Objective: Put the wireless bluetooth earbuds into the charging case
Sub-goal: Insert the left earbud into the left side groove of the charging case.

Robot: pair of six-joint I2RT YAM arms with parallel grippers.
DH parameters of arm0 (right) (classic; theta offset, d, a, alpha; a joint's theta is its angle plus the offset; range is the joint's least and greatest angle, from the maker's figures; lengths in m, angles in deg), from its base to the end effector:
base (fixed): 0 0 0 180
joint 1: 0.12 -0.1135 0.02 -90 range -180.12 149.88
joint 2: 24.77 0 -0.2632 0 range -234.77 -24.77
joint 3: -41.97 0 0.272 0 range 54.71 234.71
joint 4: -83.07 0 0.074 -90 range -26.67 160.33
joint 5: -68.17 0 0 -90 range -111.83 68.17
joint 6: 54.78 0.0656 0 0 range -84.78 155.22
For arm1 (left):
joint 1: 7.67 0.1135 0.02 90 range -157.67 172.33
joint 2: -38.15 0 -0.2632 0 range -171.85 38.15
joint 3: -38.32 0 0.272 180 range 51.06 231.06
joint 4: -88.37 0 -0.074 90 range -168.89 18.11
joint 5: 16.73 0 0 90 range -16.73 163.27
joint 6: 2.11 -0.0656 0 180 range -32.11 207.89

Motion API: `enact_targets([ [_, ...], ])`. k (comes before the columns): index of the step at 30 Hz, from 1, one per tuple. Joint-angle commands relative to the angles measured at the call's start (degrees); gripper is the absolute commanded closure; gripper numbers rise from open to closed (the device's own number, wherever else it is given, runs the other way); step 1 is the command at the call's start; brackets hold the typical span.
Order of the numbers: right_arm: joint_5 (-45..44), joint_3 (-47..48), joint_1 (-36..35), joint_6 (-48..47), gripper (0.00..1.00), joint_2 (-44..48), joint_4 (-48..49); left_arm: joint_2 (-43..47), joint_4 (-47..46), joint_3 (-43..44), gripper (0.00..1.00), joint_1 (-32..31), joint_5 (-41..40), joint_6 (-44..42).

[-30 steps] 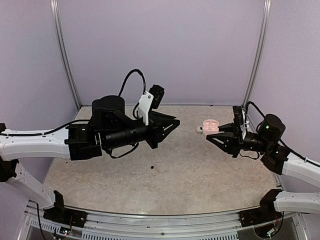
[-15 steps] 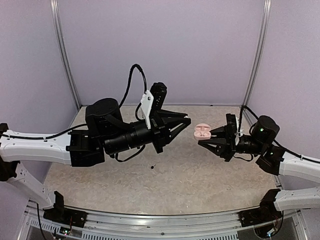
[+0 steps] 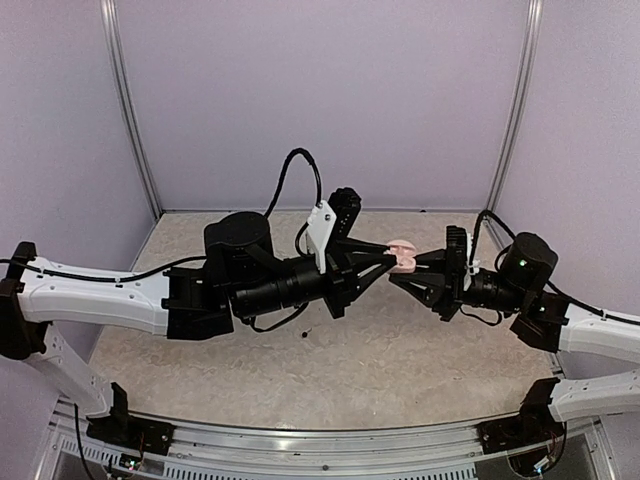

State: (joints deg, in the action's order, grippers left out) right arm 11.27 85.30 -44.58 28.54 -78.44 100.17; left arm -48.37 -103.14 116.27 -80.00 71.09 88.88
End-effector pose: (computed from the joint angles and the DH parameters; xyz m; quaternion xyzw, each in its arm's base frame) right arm 0.1603 0.2075 0.2919 -0.4669 0.4824 0.4110 0.6167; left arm 0.1275 -0.3921 0.3428 0.3903 0.5675 -0.4223 0.5893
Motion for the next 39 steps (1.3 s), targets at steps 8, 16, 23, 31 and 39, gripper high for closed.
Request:
enact_targets([
  [8, -7.48, 1.84, -2.62, -1.41, 1.00, -0.07, -0.79, -2.69, -3.48, 2.47, 0.88, -0.75, -4.39, 3.66],
  [16, -9.46, 2.22, -3.30, -2.35, 1.00, -0.80, -1.98, -2.81, -2.80, 3.39, 0.89, -0.80, -6.45, 4.10],
  [23, -9.40, 2.81, -3.35, -2.89, 1.00, -1.55, -2.86, -3.02, -2.63, 4.00, 0.89, -0.71, -7.15, 3.85],
  [31, -8.26, 3.16, -3.40, -2.75, 1.00, -0.65, -2.69, -4.64, -1.06, 4.94, 0.89, -0.36, -7.94, 4.27],
  [39, -7.52, 2.90, -3.43, -2.49, 1.00, 0.49, -2.51, -5.14, -0.47, 4.40, 0.89, 0.26, -8.24, 4.81],
])
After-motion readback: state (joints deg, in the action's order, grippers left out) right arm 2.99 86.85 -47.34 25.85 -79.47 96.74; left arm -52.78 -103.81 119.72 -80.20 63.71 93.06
